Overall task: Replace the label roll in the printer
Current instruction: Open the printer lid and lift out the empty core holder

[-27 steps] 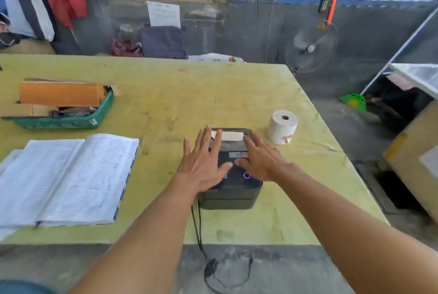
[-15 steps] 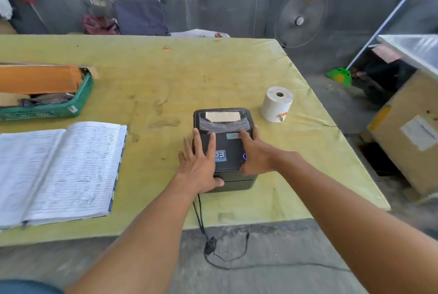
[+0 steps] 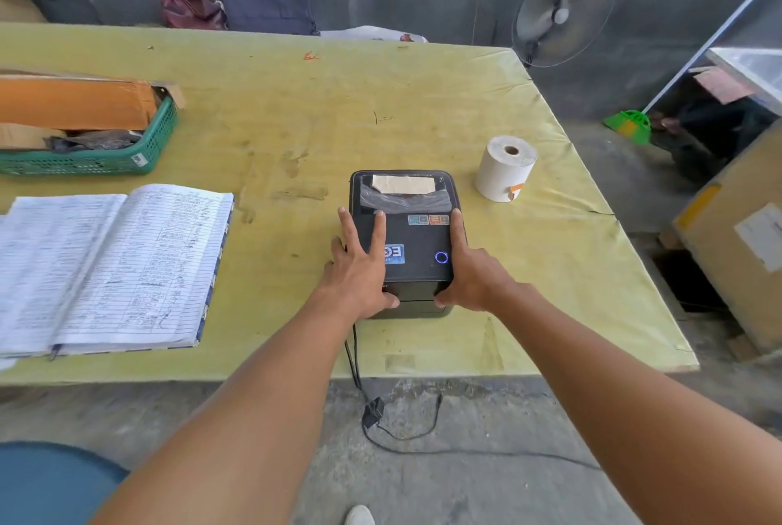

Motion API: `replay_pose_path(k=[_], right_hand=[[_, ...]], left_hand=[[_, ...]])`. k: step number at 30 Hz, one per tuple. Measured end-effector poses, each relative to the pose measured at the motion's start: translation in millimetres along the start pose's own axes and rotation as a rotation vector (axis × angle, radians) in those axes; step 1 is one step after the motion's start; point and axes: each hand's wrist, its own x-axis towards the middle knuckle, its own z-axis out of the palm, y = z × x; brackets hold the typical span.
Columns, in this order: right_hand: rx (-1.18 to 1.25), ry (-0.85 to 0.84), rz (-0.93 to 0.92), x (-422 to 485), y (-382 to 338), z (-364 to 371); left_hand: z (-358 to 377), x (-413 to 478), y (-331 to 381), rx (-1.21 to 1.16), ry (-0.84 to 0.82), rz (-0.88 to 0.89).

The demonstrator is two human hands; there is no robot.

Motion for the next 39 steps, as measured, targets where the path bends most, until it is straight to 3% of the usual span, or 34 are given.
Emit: replay_pose_path(k=[25,36,39], right_hand=[[0.045,0.118,0.004,3,9,10],[0.315,0.054,-0.016,12,1,-57],[0.430,0.046,-0.021,19,-2,-87]], left_hand=[[1,-2,1,-0.031,0.048,-0.019],[-64,27,-17,-0.282,-0.040,0.054],[-92,43,-24,-0.476,-0.017,0.075]])
